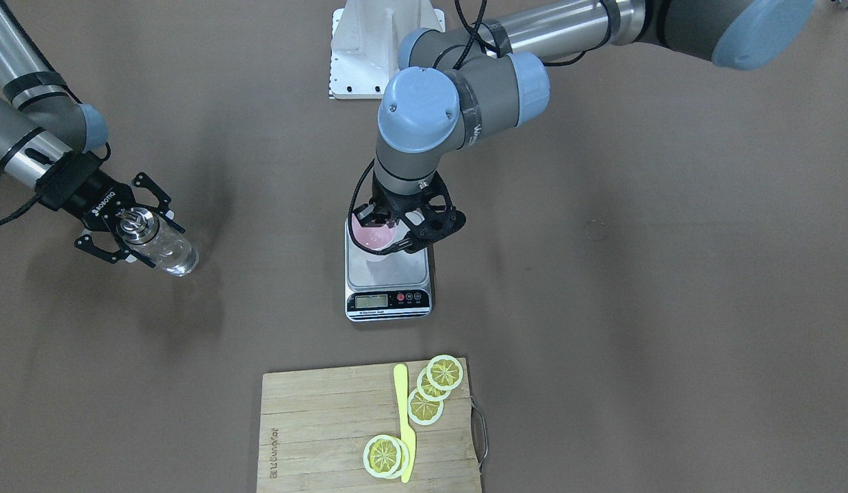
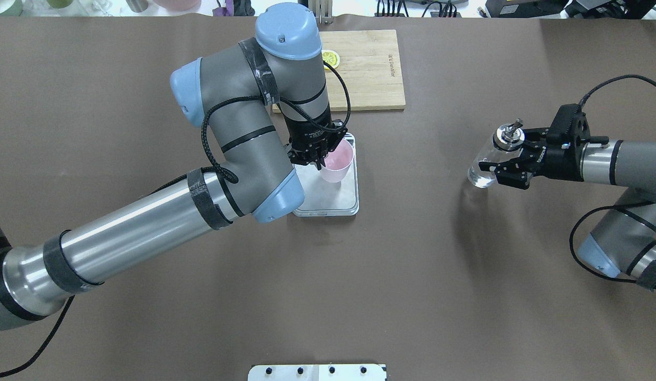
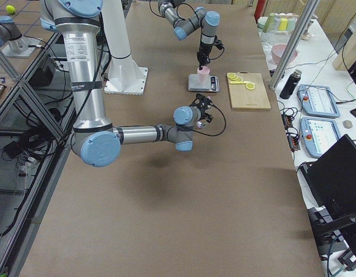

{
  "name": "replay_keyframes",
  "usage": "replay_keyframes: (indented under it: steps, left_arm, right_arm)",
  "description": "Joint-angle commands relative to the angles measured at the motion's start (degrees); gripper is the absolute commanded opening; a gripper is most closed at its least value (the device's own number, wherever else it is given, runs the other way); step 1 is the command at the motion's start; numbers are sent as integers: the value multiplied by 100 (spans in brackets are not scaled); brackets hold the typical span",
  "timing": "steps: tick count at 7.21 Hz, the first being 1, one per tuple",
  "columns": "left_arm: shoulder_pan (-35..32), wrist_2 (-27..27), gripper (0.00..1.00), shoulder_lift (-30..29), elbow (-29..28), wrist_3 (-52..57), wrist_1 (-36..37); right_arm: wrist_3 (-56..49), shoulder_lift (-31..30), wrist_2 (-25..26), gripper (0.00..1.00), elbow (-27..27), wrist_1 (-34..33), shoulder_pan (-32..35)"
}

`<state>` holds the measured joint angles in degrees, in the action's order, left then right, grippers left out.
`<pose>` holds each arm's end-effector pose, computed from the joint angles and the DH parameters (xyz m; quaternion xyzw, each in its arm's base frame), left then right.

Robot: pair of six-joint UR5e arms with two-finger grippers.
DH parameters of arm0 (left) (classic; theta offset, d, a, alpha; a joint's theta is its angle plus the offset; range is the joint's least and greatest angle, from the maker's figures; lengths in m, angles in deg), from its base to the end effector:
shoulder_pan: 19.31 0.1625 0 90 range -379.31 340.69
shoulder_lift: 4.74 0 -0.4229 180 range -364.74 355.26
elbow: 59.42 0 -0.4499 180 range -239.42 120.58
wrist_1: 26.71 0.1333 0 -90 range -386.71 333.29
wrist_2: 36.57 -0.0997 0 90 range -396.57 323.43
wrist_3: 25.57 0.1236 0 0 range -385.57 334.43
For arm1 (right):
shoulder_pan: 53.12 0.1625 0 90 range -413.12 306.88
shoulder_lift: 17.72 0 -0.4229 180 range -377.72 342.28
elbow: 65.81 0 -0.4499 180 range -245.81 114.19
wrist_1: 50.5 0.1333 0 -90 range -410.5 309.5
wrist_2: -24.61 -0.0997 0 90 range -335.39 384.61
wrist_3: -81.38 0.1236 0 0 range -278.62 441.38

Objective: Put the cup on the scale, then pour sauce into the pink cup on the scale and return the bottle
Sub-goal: 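Release the cup with the left gripper while right lifts the bottle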

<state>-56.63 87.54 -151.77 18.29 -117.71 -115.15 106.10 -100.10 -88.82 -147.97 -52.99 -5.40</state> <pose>0.6110 -0.5463 0.0824 -0.1537 0.4177 -0.1985 0.8732 -0.3575 -0.5183 0.4892 0.4825 -0.4955 -0.2467 0.6789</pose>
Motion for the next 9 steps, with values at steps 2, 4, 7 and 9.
replay_keyframes:
  steps: [2,4,7,9]
  left_arm:
    - [40,0,0,16,-141,-6,-242]
    - [40,0,98,94,-133,64,-488]
    - [-117,43,98,330,409,64,-341]
    - [-433,271,98,621,1147,614,341]
  right_arm:
    - [-379,195,66,36,-895,-1680,-60]
    - [-424,432,163,36,-942,-2026,-192]
    - [-468,704,382,36,-951,-2500,-368]
    - [-512,1116,471,36,-960,-3210,-438]
